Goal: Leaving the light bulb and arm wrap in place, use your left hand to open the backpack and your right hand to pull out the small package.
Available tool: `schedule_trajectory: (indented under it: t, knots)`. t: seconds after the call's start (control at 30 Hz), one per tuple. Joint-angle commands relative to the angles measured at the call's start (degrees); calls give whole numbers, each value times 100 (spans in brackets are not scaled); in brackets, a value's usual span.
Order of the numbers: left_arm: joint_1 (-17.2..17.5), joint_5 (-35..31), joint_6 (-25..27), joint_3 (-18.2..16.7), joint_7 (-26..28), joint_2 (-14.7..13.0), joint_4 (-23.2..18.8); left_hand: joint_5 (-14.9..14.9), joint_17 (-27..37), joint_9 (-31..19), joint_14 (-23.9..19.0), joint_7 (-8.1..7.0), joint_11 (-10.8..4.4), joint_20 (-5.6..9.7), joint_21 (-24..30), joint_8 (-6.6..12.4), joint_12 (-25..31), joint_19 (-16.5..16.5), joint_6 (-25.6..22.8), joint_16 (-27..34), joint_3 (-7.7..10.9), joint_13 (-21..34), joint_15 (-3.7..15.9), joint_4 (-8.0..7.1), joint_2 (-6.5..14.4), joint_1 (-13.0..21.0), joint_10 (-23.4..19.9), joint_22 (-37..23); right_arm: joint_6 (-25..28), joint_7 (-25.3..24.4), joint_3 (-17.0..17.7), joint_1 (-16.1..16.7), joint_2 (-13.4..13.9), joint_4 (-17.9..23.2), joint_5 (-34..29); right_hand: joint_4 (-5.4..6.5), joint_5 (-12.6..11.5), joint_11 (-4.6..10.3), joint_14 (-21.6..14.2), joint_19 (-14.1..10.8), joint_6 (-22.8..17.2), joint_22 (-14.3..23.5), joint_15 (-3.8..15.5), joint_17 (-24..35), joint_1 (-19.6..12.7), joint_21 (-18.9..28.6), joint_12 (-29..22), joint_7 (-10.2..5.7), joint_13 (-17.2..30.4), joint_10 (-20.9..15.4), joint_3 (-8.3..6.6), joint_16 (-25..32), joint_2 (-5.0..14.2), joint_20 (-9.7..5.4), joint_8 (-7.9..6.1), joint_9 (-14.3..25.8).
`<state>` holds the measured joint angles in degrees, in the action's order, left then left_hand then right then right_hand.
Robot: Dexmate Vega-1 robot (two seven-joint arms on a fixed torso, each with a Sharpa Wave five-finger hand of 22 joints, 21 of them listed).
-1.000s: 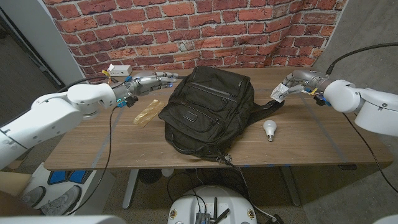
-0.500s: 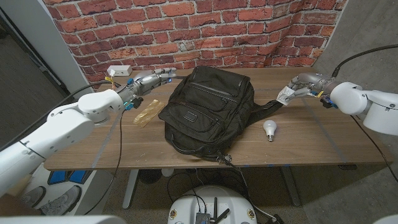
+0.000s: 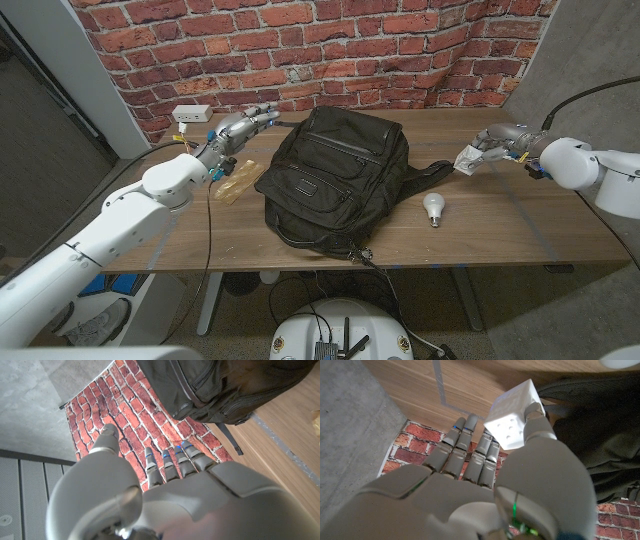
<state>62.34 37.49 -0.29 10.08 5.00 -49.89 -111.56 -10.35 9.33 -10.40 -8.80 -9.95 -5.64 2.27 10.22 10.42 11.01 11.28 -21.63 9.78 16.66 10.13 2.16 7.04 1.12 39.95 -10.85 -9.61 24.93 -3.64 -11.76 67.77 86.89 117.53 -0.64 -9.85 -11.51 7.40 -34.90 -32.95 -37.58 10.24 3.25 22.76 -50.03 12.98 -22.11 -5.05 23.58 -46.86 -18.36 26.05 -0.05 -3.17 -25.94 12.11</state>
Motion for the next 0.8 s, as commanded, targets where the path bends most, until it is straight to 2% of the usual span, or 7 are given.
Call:
schedule_trajectory:
  t: [0.03, 0.17, 0.37, 0.8]
  knots:
    - [-172, -230, -643, 222, 211, 668, 600, 21, 19, 1, -71, -163, -41, 275, 44, 15, 39, 47, -12, 42, -28, 1, 104, -1, -8, -82, -70, -2, -149, 91, -305, -164, -44, -261, -169, 22, -34, 422, 31, 31, -181, 24, 984, 36, -552, -16, 30, -264, 20, -351, -18, -9, 480, -469, -47, 22]
    - [-324, -313, -657, 342, 212, 767, 775, 36, 24, 0, -61, -173, -57, 306, 38, 8, 37, 26, 4, 38, -68, 2, 120, -35, -10, -185, -80, -4, -114, 292, -474, -357, -117, -315, -381, 30, -31, 424, 43, 32, -160, 24, 970, 41, -544, -16, 39, -279, 26, -334, -8, -15, 476, -460, -39, 22]
    - [-450, -479, -727, 488, 374, 962, 936, 43, 25, 0, -51, -89, -55, 323, 40, -27, 30, 18, 121, 35, -100, 2, 112, -69, 17, -293, -79, -6, -24, 704, -758, -705, -281, -373, -810, 40, -24, 417, 91, 54, -110, 24, 961, 50, -538, -24, 73, -297, 41, -261, 9, -38, 468, -434, -21, 25]
    - [-348, -607, -778, 412, 852, 1161, 1006, 37, 21, 0, -47, -60, -28, 321, 45, 4, 33, 15, 84, 33, -96, 2, 128, -83, 101, -360, -108, -8, -35, 1304, -1232, -1264, -747, -647, -1487, 66, -8, 412, 238, 92, 14, 25, 934, 83, -509, -36, 221, -343, 23, -9, 61, -91, 450, -371, 26, 31]
